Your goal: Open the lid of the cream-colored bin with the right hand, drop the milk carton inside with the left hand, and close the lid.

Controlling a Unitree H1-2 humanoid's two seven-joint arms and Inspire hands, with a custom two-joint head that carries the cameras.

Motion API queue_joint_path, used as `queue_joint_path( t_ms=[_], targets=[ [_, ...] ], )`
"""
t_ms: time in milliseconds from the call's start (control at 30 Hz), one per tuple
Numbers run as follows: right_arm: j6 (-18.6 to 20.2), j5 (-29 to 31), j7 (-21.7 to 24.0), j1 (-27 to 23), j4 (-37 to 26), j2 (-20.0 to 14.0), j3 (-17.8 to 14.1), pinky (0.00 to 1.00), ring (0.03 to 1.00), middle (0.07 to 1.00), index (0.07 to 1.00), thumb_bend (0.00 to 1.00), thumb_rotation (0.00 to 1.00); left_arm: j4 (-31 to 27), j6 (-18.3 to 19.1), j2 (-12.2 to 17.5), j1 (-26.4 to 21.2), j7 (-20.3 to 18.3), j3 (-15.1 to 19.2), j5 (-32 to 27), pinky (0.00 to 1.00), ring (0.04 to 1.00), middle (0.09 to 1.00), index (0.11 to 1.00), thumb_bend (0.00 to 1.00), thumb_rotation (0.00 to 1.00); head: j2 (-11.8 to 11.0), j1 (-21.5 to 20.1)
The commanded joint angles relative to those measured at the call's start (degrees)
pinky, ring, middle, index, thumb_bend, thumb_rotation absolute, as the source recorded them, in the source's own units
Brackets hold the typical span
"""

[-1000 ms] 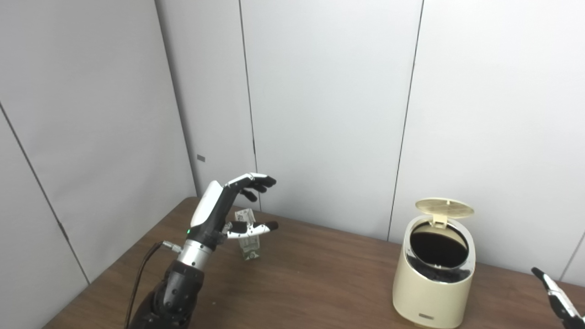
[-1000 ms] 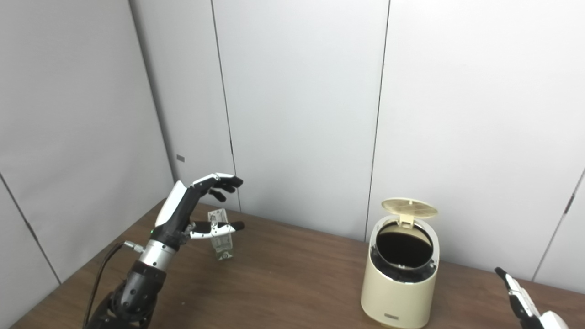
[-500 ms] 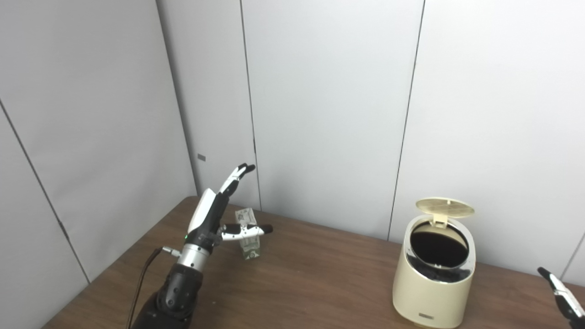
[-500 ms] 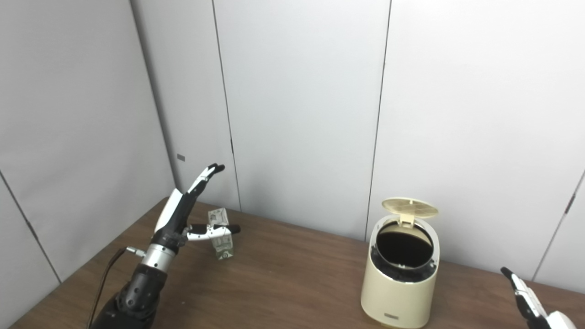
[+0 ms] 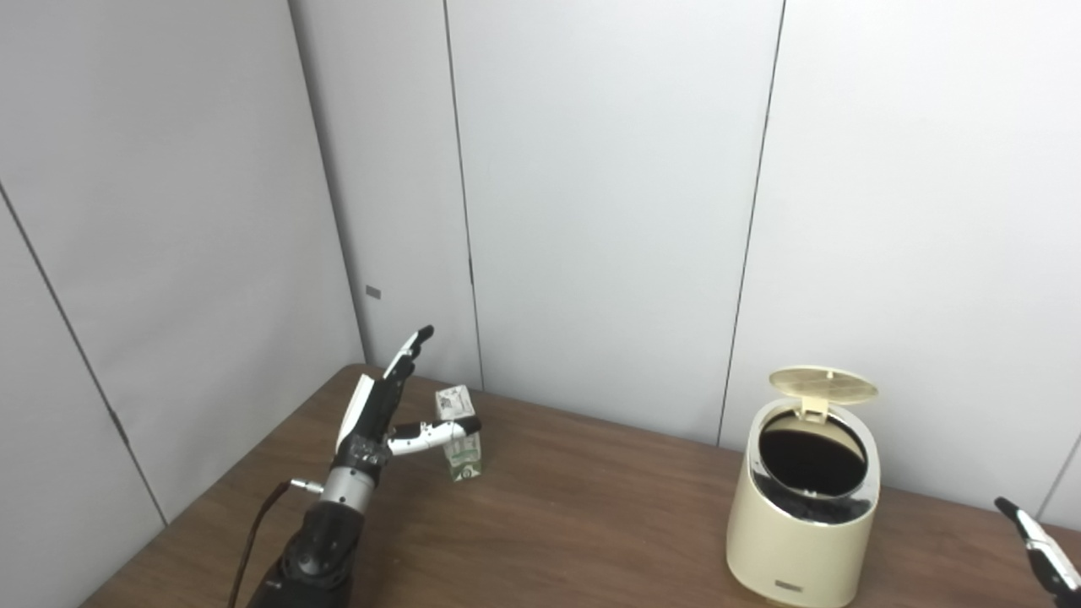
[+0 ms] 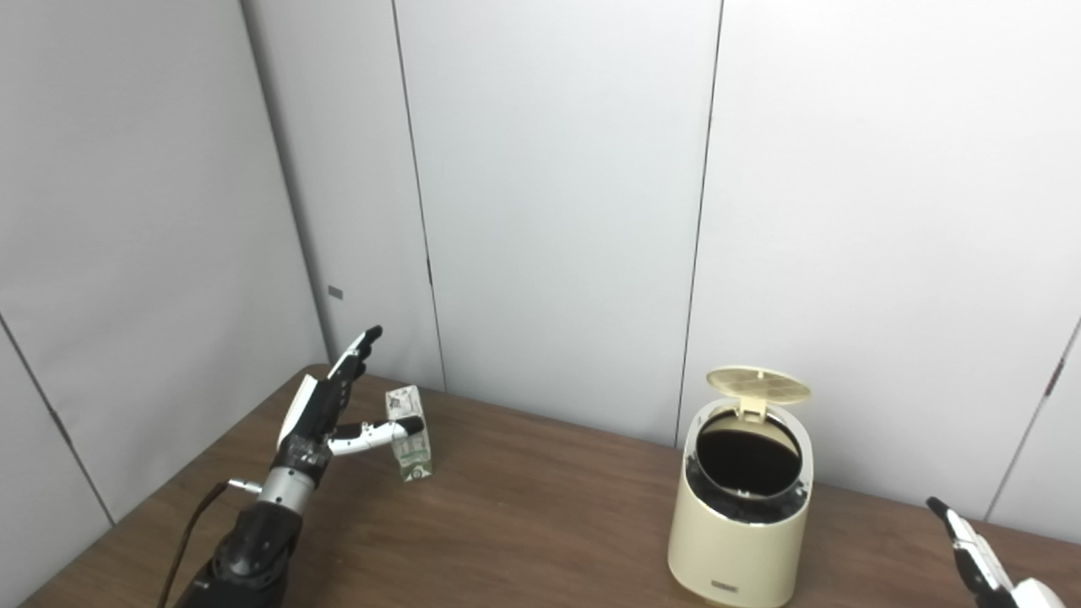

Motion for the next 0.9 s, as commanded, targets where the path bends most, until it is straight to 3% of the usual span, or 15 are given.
queue_joint_path(
  t_ms=[0, 133, 267, 467, 500, 533, 633, 867],
  targets=[
    [-2.35, 0.46, -0.91, -2.08, -1.12, -1.28, -0.70, 0.00, 1.000, 1.000, 1.000, 1.00, 0.64, -0.25, -1.36, 1.56, -2.73, -0.25, 1.06, -1.46, 1.00, 1.000, 1.000, 1.000, 0.91, 0.25, -0.10, 1.00],
    [-2.57, 1.31, -0.39, -1.95, -0.88, -1.52, -0.96, 0.00, 0.982, 1.000, 1.000, 1.00, 0.67, 2.18, -1.10, 1.02, -3.54, -0.38, 0.77, -1.83, 0.91, 0.965, 1.000, 1.000, 0.95, 0.26, -0.07, 1.77],
    [-3.21, 1.52, -0.94, -1.97, -0.26, -1.29, -1.11, 0.00, 0.925, 1.000, 1.000, 1.00, 0.64, 3.29, 0.28, 1.05, -4.21, 0.20, -0.42, -0.26, 0.86, 0.915, 0.995, 1.000, 0.94, 0.26, -0.12, 1.69],
    [-2.68, 2.60, -0.22, -1.49, -0.88, -1.20, -1.41, 0.00, 0.892, 1.000, 1.000, 1.00, 0.63, 5.12, 2.06, 0.26, -5.18, 1.34, -0.65, 0.30, 0.86, 0.913, 0.977, 1.000, 0.96, 0.29, -0.06, 1.11],
    [-2.36, 2.91, 0.05, -1.36, -1.18, -1.23, -1.48, 0.13, 0.876, 1.000, 1.000, 1.00, 0.64, 5.38, 2.24, 0.15, -5.28, 1.58, -0.66, 0.44, 0.86, 0.904, 0.964, 1.000, 0.96, 0.29, -0.05, 0.91],
    [-2.20, 3.09, 0.15, -1.25, -1.39, -1.27, -1.56, 0.17, 0.871, 1.000, 1.000, 1.00, 0.64, 5.52, 2.48, -0.06, -5.31, 1.73, -0.62, 0.40, 0.86, 0.901, 0.959, 1.000, 0.96, 0.30, 0.01, 0.77],
    [-2.77, 2.92, -0.34, -1.09, -1.20, -1.47, -1.71, 0.03, 0.870, 1.000, 1.000, 1.00, 0.65, 7.59, 1.42, -0.52, -5.65, 2.26, -0.92, 0.80, 0.80, 0.855, 0.919, 1.000, 0.92, 0.27, 0.25, 0.58],
    [-2.79, 2.96, -0.03, -0.42, -1.67, -1.73, -1.87, 0.00, 0.877, 1.000, 1.000, 1.00, 0.66, 9.58, 2.07, -1.71, -5.98, 2.31, -1.25, 0.30, 0.80, 0.843, 0.904, 0.967, 0.88, 0.26, 0.61, 0.52]
  ],
)
